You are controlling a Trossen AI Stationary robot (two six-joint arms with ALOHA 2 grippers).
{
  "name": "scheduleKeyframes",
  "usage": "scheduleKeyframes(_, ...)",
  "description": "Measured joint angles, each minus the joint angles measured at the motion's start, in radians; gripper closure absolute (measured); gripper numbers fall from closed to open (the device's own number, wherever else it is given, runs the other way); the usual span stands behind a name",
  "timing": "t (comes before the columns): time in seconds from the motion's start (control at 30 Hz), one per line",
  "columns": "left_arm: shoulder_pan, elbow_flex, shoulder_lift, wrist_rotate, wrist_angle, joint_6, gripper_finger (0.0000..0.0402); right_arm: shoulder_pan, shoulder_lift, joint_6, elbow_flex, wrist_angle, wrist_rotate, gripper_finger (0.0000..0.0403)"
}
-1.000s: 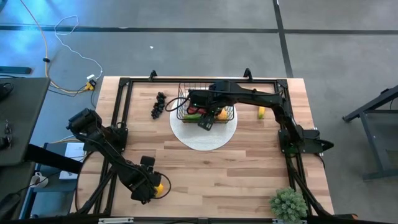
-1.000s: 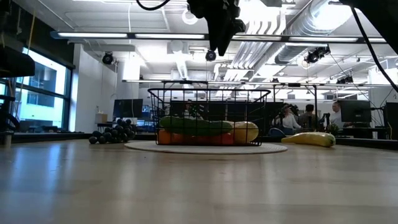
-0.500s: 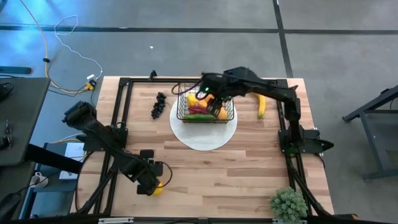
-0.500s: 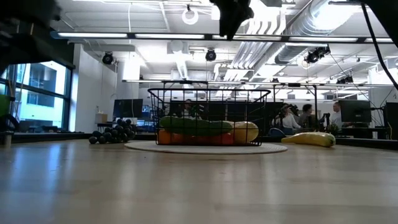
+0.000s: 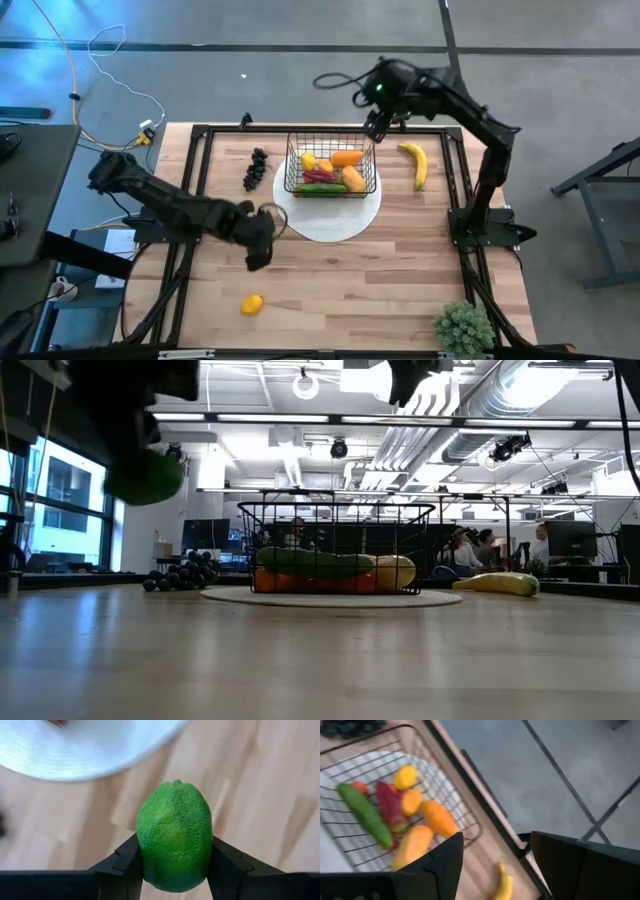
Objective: Build produce basket
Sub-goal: Put the lime into the wire basket
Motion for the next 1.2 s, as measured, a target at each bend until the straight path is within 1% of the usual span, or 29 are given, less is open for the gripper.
scheduleKeyframes(0.07,0.041,0.0,-0.027,-0.027,0.013,0.004,0.0248,-0.038,-0.009,-0.031,0.0,0.001,0.0,0.019)
scheduleKeyframes(0.27,0.166,0.0,-0.089,-0.088,0.141,0.072,0.0248,-0.143,-0.016,-0.087,0.0,0.002,0.0,0.019)
scheduleKeyframes(0.47,0.301,0.0,-0.096,-0.136,0.302,0.199,0.0248,-0.213,-0.016,-0.088,0.0,0.02,-0.001,0.019)
scheduleKeyframes(0.57,0.376,0.0,-0.096,-0.139,0.396,0.283,0.0248,-0.232,-0.016,-0.087,0.0,0.036,-0.001,0.019)
scheduleKeyframes(0.77,0.513,0.0,-0.095,-0.138,0.566,0.436,0.0248,-0.25,-0.016,-0.043,-0.003,0.057,-0.002,0.019)
scheduleKeyframes(0.97,0.622,0.0,-0.073,-0.126,0.66,0.548,0.0248,-0.252,-0.016,0.057,-0.003,0.056,-0.002,0.019)
scheduleKeyframes(1.2,0.714,-0.001,0.009,-0.005,0.753,0.617,0.0247,-0.247,-0.015,0.205,-0.003,0.029,0.002,0.019)
